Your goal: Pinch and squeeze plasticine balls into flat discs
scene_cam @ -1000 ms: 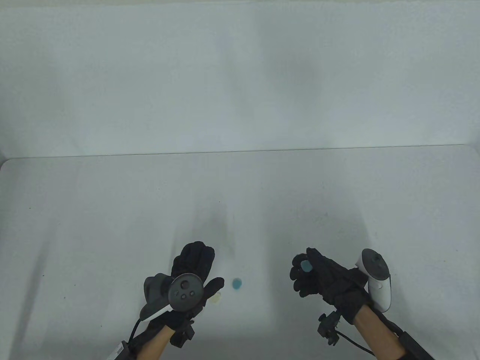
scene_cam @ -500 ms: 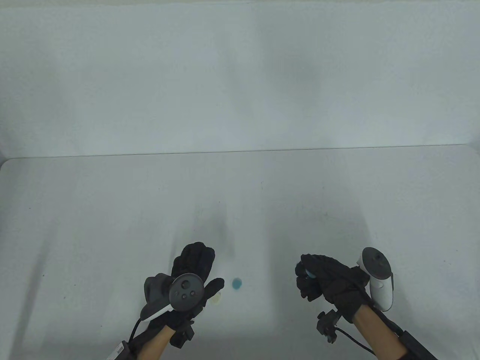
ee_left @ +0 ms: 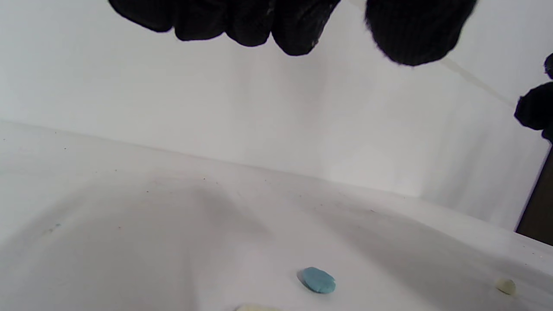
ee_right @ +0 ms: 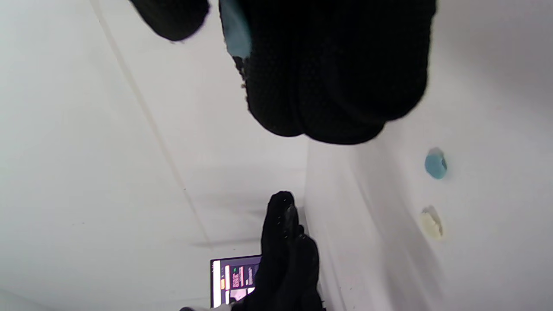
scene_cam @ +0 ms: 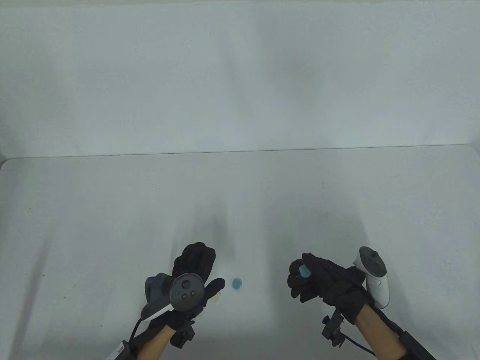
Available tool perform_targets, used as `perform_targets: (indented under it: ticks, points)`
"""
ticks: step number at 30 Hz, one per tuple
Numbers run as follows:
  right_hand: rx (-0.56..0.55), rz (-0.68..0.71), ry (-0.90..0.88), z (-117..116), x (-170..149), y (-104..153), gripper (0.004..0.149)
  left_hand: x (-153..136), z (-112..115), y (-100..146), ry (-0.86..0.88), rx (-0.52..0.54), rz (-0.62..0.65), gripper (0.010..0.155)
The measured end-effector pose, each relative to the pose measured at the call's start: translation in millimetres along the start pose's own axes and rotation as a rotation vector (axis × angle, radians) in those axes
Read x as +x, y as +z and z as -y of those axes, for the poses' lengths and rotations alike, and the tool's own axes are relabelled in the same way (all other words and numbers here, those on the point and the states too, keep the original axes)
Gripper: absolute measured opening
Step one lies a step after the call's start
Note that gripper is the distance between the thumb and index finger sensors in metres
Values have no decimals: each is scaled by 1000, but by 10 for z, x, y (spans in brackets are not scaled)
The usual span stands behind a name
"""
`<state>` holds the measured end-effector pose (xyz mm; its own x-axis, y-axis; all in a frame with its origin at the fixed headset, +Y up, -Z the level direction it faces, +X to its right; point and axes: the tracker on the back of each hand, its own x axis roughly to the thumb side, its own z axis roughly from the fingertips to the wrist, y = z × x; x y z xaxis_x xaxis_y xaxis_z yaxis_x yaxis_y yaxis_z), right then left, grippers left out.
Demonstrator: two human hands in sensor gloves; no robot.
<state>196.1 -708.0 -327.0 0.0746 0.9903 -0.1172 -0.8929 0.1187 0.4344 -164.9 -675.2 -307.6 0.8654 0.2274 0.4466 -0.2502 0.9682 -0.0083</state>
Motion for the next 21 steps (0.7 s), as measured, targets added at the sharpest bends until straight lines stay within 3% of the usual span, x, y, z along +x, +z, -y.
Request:
perform_targets:
  ticks: [6,13,17,21]
  points:
    - [-12,20,-1,-1,39,-2,43,4,9,-2,-1,-4,3,78]
    - [-114,22,57,12,58,30,43,4,7,2,-6,-1,5,78]
    - [-71,-1,30,23,5,32,71,0,2,-2,3,4,3,78]
    - [-65,-3,27,17,7,21,69,-2,-7,1,-1,11,5,78]
